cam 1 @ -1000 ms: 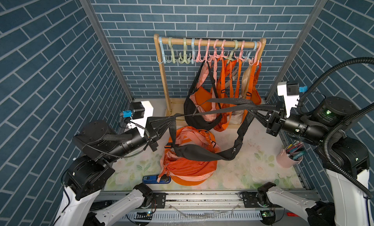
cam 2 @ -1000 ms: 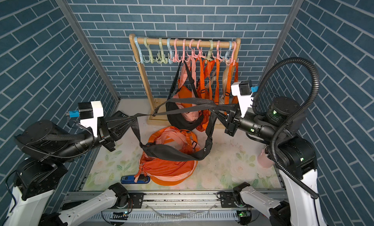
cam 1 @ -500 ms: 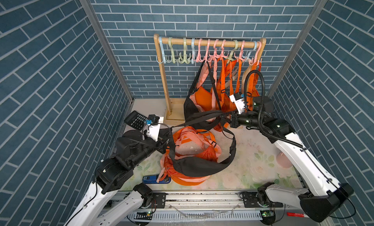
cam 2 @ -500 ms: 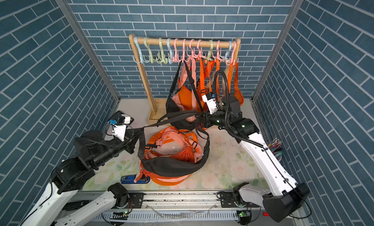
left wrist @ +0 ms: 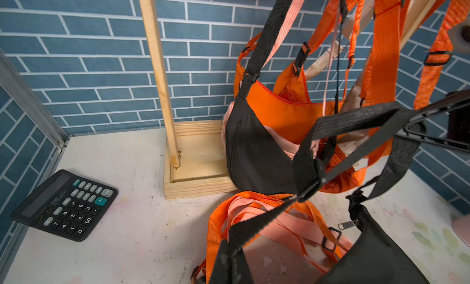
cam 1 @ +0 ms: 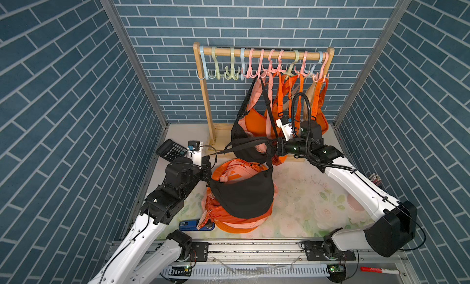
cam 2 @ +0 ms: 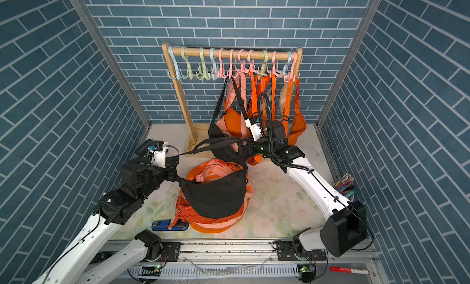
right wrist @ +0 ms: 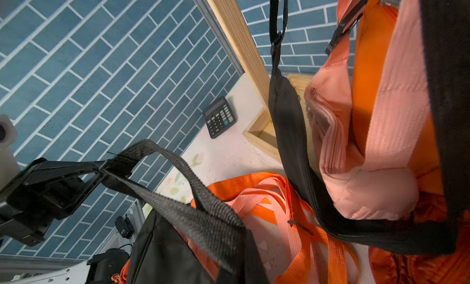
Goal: Take the bag off the hook
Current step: Place the bag inside the bag.
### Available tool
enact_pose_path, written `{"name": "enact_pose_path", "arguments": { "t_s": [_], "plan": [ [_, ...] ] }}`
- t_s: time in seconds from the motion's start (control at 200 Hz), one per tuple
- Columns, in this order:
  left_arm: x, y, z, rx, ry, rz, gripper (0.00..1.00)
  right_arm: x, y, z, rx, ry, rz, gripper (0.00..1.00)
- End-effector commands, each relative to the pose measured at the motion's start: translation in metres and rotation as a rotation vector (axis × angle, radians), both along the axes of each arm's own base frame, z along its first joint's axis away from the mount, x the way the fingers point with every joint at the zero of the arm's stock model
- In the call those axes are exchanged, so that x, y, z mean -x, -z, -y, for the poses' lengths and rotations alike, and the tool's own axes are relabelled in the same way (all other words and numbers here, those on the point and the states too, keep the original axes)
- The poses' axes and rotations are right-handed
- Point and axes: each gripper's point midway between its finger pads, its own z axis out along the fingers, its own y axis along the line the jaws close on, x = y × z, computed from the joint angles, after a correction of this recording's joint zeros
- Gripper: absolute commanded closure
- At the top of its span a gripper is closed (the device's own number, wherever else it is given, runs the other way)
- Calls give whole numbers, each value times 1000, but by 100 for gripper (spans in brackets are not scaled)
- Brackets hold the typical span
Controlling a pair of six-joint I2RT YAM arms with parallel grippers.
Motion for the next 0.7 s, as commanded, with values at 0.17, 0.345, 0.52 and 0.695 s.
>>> {"name": "enact_pose_path", "arguments": {
  "t_s": [0.17, 0.345, 0.52, 0.695],
  "plan": [
    [-22, 46, -38, 36, -215, -83, 100, -33, 48, 19, 52, 173, -42, 100],
    [-40, 77, -30, 62, -236, -137, 100, -42, 73, 9, 71, 165, -70, 100],
    [-58, 89, -28, 61, -261, -141, 91, -50, 82, -10, 90, 130, -76, 87],
    [-64, 107, -25, 47, -268, -180, 66, -58, 82, -14, 107, 142, -58, 49]
  ]
}}
